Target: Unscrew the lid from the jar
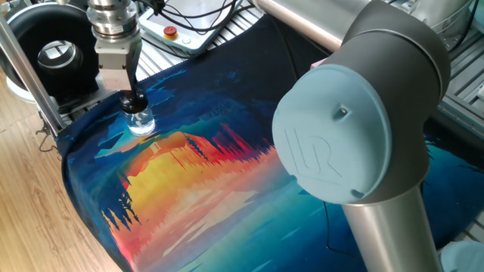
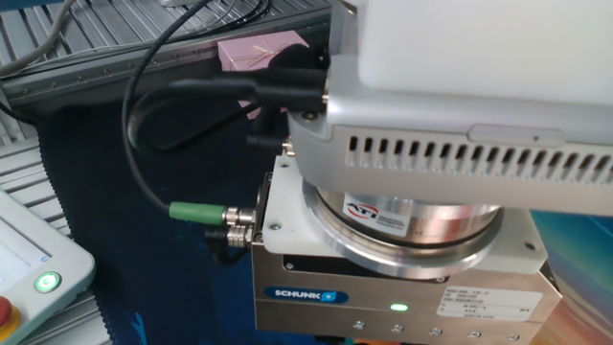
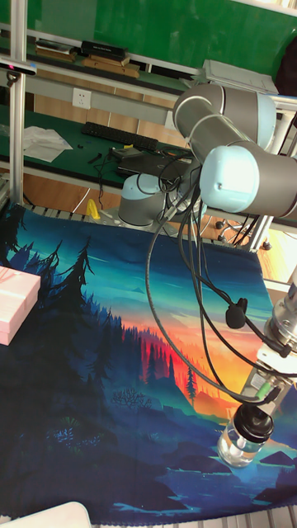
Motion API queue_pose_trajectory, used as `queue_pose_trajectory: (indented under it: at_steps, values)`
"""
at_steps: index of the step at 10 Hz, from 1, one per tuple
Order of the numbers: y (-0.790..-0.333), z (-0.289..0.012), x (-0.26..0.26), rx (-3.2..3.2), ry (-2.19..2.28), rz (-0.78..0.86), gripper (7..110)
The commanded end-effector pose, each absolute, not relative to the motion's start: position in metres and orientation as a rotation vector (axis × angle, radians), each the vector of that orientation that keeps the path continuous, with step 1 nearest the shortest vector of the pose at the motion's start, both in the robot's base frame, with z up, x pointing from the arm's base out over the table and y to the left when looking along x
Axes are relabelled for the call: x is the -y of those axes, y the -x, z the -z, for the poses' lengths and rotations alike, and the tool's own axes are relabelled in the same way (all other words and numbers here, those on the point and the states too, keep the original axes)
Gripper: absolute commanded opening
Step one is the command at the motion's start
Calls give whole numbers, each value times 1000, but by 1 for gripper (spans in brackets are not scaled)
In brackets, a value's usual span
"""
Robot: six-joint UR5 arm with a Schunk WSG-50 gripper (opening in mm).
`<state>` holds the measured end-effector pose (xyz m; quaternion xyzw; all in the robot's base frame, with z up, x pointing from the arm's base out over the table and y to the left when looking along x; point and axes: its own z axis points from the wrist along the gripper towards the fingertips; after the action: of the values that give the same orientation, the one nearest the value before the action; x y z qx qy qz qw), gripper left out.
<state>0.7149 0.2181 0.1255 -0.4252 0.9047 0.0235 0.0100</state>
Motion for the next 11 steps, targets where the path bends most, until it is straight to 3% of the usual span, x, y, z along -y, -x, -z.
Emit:
queue_pose_trajectory:
  at_steps: [1, 9, 10, 11]
  values:
    - [-716, -127, -222, -2821, 1309, -98, 44]
    - [-723, -122, -221, -2823, 1283, -64, 44]
    - [-723, -122, -221, -2826, 1274, -64, 22]
    - [-724, -122, -221, -2827, 1262, -59, 22]
